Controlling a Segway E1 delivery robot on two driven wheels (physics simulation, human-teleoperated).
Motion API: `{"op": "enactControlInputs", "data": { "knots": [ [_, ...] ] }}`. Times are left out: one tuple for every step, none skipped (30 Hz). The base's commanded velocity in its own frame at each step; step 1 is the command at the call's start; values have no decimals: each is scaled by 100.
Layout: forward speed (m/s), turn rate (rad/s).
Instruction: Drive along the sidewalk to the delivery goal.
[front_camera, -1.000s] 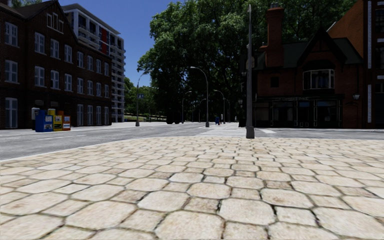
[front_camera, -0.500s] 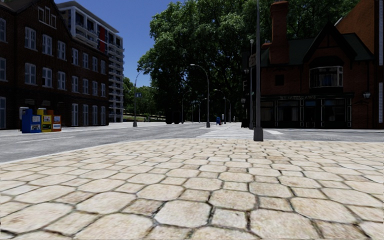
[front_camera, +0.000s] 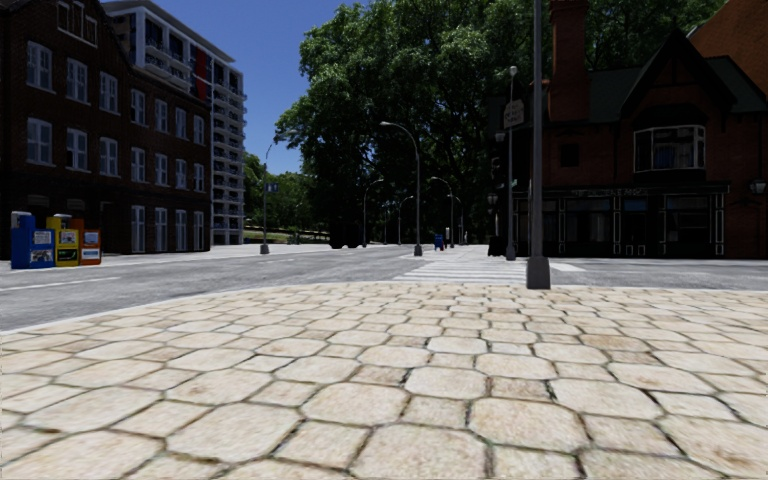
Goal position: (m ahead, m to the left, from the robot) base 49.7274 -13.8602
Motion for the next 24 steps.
{"op": "enactControlInputs", "data": {
  "knots": [
    [200, 0],
    [200, 0],
    [200, 0],
    [200, 0],
    [200, 0],
    [200, 0],
    [200, 0],
    [200, 0],
    [200, 0],
    [200, -9],
    [200, -31],
    [200, -39],
    [200, -39],
    [200, -41],
    [200, -42],
    [200, -42],
    [200, -42],
    [200, -42],
    [200, -42],
    [200, -42],
    [200, -42],
    [200, -42],
    [200, -42],
    [200, -42]
  ]
}}
